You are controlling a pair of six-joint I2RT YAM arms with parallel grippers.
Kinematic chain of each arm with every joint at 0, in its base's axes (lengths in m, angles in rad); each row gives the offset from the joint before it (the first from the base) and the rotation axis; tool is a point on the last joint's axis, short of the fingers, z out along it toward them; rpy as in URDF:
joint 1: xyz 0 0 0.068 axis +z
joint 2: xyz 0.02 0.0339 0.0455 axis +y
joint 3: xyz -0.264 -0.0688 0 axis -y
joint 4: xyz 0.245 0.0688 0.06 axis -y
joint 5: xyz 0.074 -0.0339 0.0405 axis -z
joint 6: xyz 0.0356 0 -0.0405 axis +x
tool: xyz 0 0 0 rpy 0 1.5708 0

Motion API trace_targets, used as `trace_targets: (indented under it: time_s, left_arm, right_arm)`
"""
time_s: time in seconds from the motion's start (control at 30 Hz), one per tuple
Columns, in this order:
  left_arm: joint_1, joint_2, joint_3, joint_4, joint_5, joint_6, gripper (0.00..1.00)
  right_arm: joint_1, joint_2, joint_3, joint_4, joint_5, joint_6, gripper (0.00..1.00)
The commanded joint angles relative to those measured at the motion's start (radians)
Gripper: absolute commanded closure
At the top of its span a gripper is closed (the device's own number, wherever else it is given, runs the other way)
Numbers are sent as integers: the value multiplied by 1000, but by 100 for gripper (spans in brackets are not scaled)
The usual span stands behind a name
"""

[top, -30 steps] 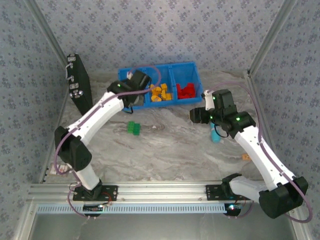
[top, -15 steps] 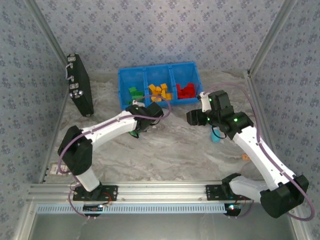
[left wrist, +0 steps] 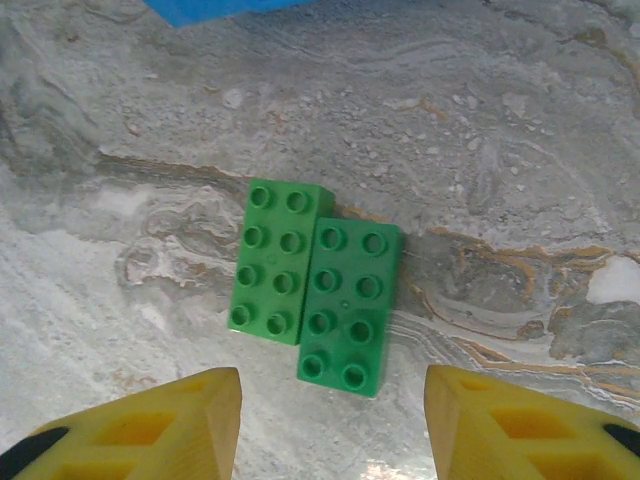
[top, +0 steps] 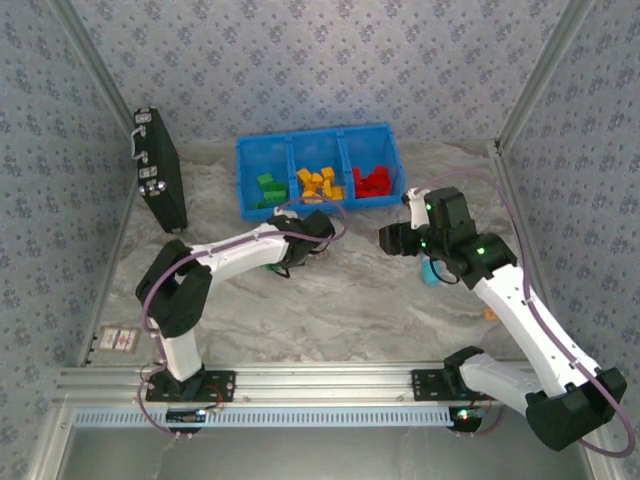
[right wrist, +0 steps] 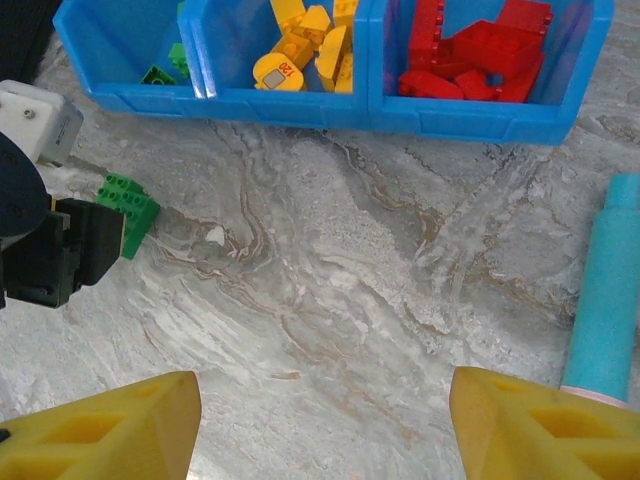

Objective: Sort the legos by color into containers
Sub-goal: Pick up the lego from the center of the table.

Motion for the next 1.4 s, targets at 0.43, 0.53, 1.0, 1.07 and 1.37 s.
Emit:
trace_targets:
  time_s: [0.43,0.53,1.0,1.07,1.37]
  left_arm:
    - [67,57,-98,132,139,-1,49]
    - [71,67,-100,163,152,2,49]
    - [91,119,-64,183,207,34,51]
    - [90,129,-54,186,217,38,51]
    - [91,163,-21,161,200,39,52]
  right_arm:
    - [-2,35,-3,-6,15,2,31]
    - [-2,50,6,-5,14,-1,31]
    - [-4,79,11,0,20,0,31]
    - [-3,83,12,4,19,0,31]
    - [-4,93,13,2,21,-5,31]
